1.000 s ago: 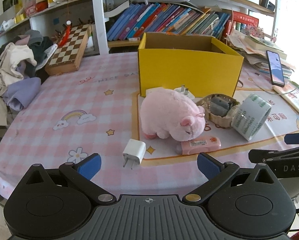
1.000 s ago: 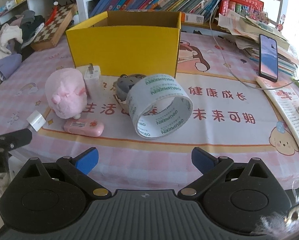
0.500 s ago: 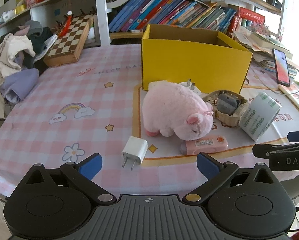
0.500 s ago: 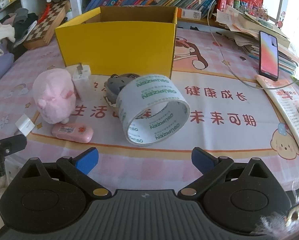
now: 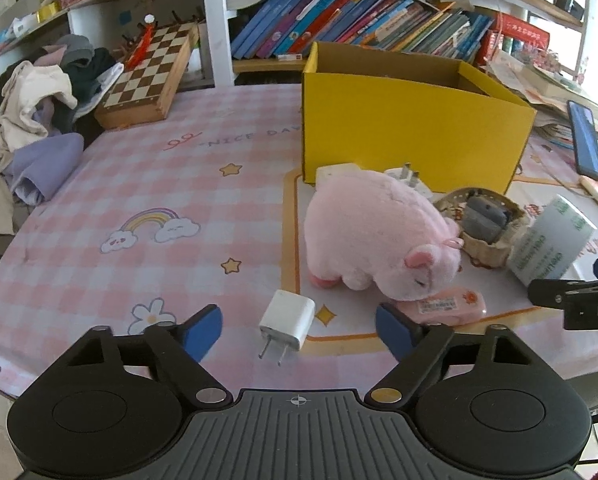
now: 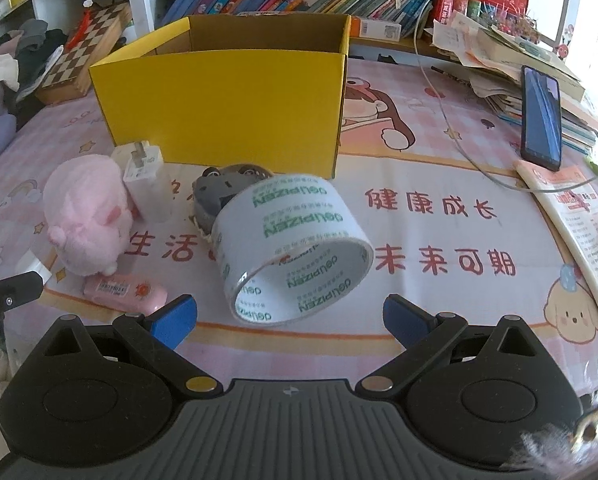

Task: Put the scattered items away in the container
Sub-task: 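Move both tools forward, left toward the white plug, right toward the tape roll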

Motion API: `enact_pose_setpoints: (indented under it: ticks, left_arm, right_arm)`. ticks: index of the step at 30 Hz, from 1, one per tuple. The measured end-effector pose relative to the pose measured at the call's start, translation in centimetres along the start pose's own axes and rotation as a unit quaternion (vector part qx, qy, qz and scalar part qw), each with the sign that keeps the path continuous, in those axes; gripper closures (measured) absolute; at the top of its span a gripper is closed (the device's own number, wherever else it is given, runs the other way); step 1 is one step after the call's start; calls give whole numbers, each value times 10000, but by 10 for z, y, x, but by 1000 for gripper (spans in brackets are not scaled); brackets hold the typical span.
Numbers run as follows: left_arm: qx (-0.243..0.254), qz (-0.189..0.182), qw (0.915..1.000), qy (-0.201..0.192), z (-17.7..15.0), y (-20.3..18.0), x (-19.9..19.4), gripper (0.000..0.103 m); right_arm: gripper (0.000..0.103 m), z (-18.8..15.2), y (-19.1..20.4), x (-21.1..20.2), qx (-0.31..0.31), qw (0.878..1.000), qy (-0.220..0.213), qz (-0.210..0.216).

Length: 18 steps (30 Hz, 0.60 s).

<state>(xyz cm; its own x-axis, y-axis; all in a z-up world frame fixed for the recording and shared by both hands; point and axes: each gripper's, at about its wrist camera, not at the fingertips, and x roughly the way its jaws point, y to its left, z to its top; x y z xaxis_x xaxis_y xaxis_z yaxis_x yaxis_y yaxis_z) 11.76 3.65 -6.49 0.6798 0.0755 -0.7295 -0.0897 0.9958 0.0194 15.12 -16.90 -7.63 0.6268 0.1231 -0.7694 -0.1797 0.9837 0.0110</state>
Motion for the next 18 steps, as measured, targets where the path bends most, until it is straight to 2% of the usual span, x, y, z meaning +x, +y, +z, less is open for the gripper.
enact_pose_setpoints:
  ticks: [3,10,18]
  left_arm:
    - [-38,41,9999,87,1,3,8,30]
    - [-71,59,9997,223,6,5,21,38]
    - [-159,17,9993,350,4,11,27,53]
  right_arm:
    - [2,3,-3,4,-7,10000,19,-13]
    - [2,12,-8,13,39,10000,50,-7]
    - [2,17,-6,23,5,9999,146,73]
